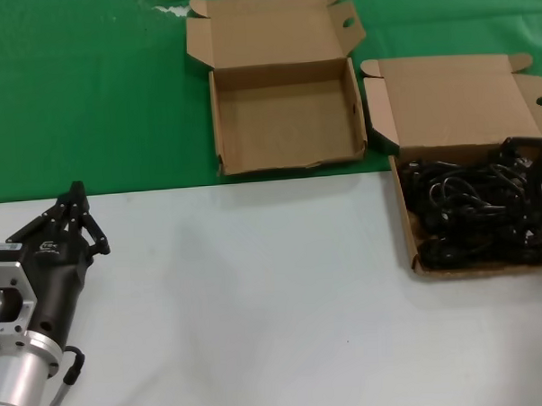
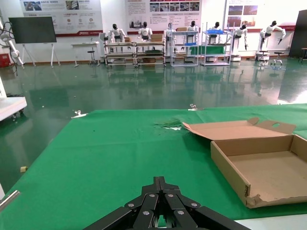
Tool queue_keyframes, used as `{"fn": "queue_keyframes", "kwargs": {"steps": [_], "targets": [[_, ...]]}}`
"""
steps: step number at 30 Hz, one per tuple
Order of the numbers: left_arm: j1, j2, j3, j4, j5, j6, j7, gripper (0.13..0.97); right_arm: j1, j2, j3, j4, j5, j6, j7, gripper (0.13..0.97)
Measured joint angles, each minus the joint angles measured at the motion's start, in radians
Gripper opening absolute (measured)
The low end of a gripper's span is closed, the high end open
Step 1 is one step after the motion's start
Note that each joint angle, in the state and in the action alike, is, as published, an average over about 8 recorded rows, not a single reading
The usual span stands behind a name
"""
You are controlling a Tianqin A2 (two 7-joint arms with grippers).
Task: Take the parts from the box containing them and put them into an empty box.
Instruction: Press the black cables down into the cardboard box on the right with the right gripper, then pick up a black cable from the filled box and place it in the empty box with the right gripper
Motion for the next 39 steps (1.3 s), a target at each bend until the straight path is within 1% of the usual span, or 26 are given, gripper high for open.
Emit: {"fn": "queue_keyframes", "kwargs": {"steps": [6, 7, 15, 19, 27, 36, 39], "targets": [[0.000, 0.000, 0.000, 0.000, 0.000, 0.000, 0.000, 0.139, -0.004, 0.002, 0.000, -0.003, -0.003, 0.002, 0.001, 0.615], [0.000, 0.000, 0.000, 0.000, 0.000, 0.000, 0.000, 0.139, -0.004, 0.002, 0.000, -0.005, -0.003, 0.003, 0.001, 0.615], [0.000, 0.000, 0.000, 0.000, 0.000, 0.000, 0.000, 0.139, -0.005, 0.000, 0.000, -0.020, -0.008, 0.011, -0.005, 0.400], [0.000, 0.000, 0.000, 0.000, 0.000, 0.000, 0.000, 0.139, -0.010, 0.000, 0.000, -0.012, -0.009, 0.012, 0.001, 0.400], [0.000, 0.000, 0.000, 0.000, 0.000, 0.000, 0.000, 0.139, -0.024, 0.011, 0.000, 0.033, -0.010, 0.008, 0.036, 0.246], [0.000, 0.000, 0.000, 0.000, 0.000, 0.000, 0.000, 0.139, -0.056, 0.065, -0.002, 0.161, -0.015, -0.027, 0.137, 0.193], [0.000, 0.000, 0.000, 0.000, 0.000, 0.000, 0.000, 0.139, -0.062, 0.089, -0.004, 0.209, -0.017, -0.050, 0.180, 0.192]]}}
